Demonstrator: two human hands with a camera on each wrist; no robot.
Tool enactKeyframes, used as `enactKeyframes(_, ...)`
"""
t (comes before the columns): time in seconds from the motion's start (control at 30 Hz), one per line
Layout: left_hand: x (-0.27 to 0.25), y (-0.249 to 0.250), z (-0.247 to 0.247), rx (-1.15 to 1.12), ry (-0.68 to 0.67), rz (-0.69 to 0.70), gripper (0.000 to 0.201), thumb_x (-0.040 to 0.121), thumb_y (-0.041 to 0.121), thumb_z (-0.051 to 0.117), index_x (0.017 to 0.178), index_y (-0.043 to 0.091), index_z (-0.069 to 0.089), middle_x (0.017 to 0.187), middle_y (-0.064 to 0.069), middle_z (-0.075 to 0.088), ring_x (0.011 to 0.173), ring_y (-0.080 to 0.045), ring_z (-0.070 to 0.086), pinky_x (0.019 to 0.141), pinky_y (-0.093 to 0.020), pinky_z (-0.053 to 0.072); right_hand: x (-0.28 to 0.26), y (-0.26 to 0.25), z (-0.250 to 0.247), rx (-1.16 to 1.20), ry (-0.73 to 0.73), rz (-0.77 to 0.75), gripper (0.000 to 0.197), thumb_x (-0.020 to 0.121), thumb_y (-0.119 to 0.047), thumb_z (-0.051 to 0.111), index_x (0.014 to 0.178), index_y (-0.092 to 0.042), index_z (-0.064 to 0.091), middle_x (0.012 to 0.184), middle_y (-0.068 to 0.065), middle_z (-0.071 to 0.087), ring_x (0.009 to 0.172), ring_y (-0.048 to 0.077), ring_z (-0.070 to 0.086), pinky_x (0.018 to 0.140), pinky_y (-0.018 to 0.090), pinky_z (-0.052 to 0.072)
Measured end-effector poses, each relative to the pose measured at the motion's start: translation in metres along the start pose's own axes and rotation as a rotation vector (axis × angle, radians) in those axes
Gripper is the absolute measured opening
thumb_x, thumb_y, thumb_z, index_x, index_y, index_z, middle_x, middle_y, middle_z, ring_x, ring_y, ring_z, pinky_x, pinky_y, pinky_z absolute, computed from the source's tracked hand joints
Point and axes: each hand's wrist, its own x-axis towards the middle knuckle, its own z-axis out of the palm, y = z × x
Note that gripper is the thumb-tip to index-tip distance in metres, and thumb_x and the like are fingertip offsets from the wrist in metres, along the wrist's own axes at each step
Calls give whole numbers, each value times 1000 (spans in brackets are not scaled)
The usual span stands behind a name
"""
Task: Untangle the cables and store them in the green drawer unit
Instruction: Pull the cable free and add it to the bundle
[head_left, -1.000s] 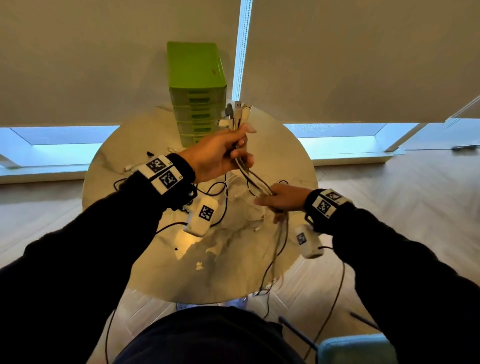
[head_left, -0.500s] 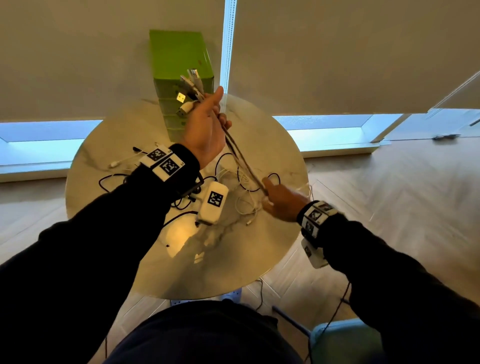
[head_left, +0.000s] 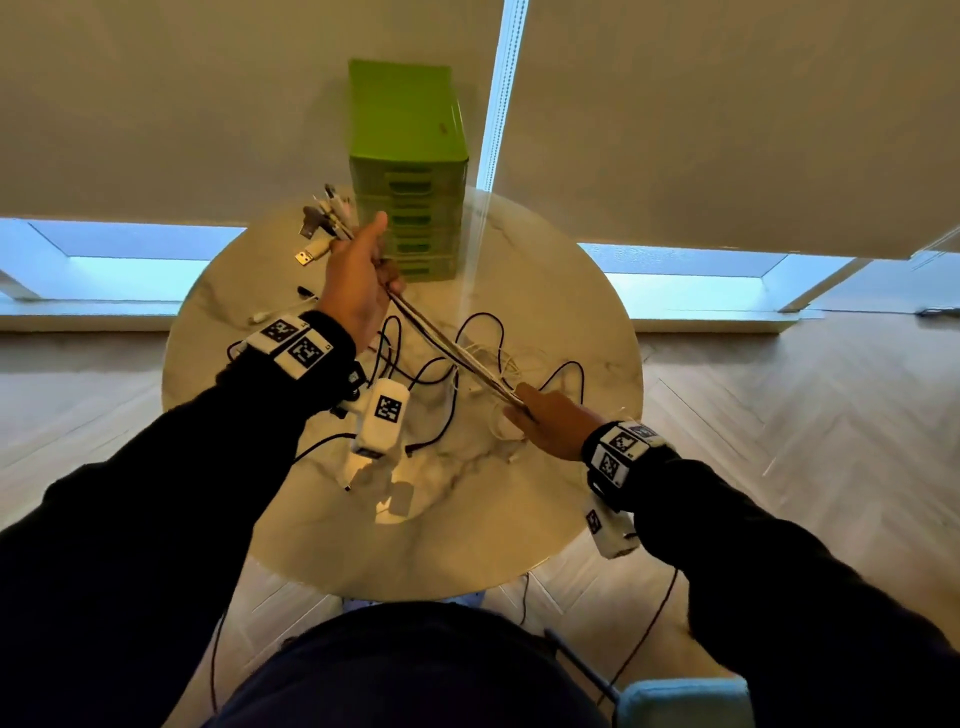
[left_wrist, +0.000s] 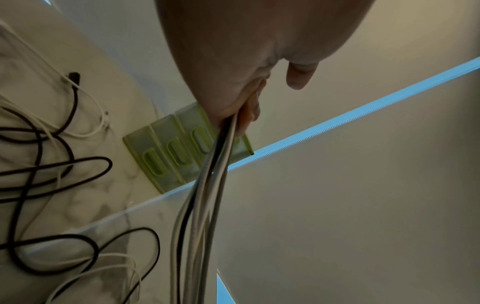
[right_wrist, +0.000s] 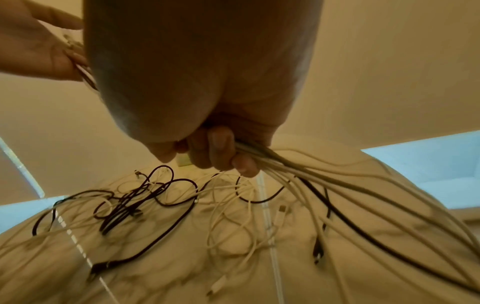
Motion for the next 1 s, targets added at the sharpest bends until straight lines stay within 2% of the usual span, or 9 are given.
enactKeyframes(0.1,6,2,-5,-34,29,23,12,102,21,54,95,20,44,54,13,46,47,-5,37,50,-25,32,14,11,-16,-135,40,19,28,104,-41,38,108,-15,44,80,7,53,71,29,54,68,39,48)
enactKeyframes(0.2,8,2,-4,-27,16,47,17,102,21,54,90,20,43,60,9,41,48,-6,36,50,-25,34,24,21,-40,-209,40,93,24,103,-42,38,98,-18,41,86,13,60,73,33,59,71,44,54)
enactKeyframes(0.33,8,1,0,62,28,99,19,103,21,53,88,22,41,65,8,37,50,-5,35,51,-25,34,24,1,-38,-179,-280,13,31,103,-44,40,90,-17,45,89,9,58,82,29,57,75,38,45)
enactKeyframes(0.43,3,-1,-2,116,47,125,20,105,20,49,88,23,40,67,7,35,49,-4,32,50,-23,31,12,-26,-14,-89,-499,-87,32,101,-47,48,79,-23,43,75,-2,51,67,19,53,60,30,41)
enactKeyframes(0.6,-10,-15,-33,180,108,103,13,106,30,46,94,25,44,64,9,32,50,-4,28,49,-21,26,14,-45,5,-149,-696,-178,42,93,-50,61,112,-16,45,81,-5,56,67,13,55,60,26,43)
enactKeyframes(0.7,-14,-19,-56,86,191,84,8,105,31,48,99,28,46,57,12,34,49,-4,27,50,-22,23,29,-48,-13,-144,-652,-257,54,85,-62,64,117,-20,49,102,-6,58,85,13,53,74,27,40)
enactKeyframes(0.8,-19,-18,-74,54,252,84,12,105,30,49,94,28,45,55,12,34,49,-5,26,51,-23,22,51,-53,-41,-52,-521,-300,55,89,-71,46,108,-20,54,105,-2,60,94,18,56,81,32,45)
enactKeyframes(0.9,-22,-11,-86,96,282,136,11,105,28,49,96,26,43,57,12,33,49,-4,27,49,-22,26,80,-61,-64,152,-394,-245,62,98,-64,30,120,-14,59,119,6,62,108,24,59,96,39,45)
enactKeyframes(1.0,-22,1,-95,103,297,194,10,105,26,48,97,29,44,58,13,30,48,-4,25,48,-21,25,113,-66,-59,12,-218,-281,50,102,-48,40,121,-5,57,123,16,58,114,32,55,96,39,42)
